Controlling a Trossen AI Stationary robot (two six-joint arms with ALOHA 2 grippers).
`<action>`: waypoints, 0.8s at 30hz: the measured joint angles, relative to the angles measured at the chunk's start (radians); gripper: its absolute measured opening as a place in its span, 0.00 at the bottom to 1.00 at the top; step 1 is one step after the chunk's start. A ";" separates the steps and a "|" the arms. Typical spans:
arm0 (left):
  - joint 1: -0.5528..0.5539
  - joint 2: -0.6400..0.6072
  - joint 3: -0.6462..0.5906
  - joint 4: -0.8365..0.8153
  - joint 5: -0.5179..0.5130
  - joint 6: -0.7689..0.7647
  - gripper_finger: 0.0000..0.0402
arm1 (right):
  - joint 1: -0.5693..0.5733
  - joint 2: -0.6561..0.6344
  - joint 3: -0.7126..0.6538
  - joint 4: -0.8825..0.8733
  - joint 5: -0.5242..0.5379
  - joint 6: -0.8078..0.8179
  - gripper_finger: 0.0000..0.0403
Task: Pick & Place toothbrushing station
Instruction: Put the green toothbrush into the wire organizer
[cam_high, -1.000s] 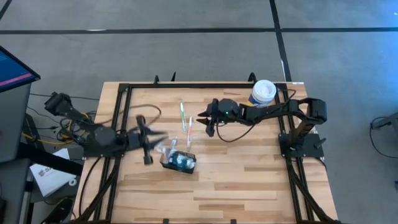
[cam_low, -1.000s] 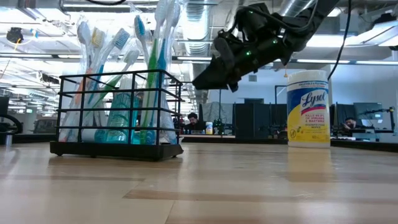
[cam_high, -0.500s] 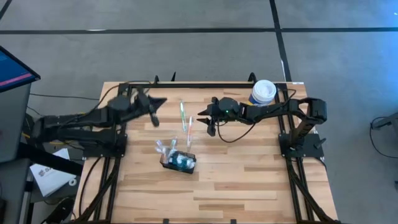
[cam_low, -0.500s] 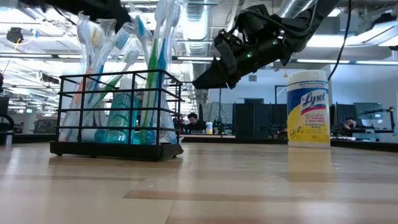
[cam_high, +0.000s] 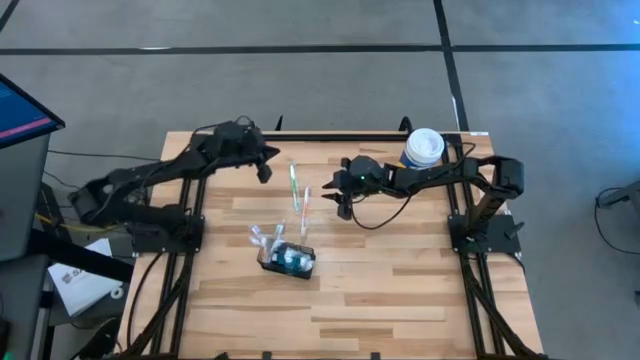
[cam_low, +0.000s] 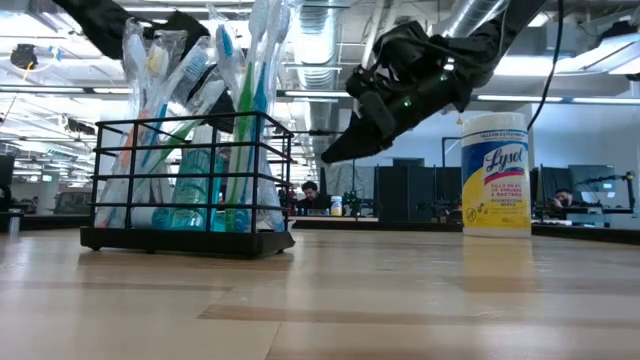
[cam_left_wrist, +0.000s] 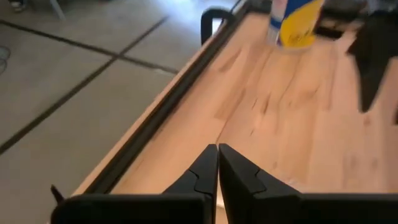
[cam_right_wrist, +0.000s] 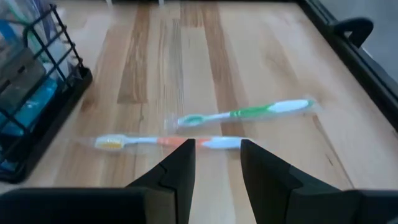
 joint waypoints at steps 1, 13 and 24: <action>0.005 0.033 0.017 -0.005 0.000 0.016 0.02 | 0.000 0.000 -0.001 -0.004 0.000 0.000 0.29; 0.018 0.317 0.324 -0.362 0.021 0.073 0.02 | -0.003 -0.001 0.000 -0.043 0.000 -0.010 0.29; -0.008 0.404 0.467 -0.514 0.021 0.308 0.00 | -0.002 -0.001 0.000 -0.072 0.000 -0.034 0.29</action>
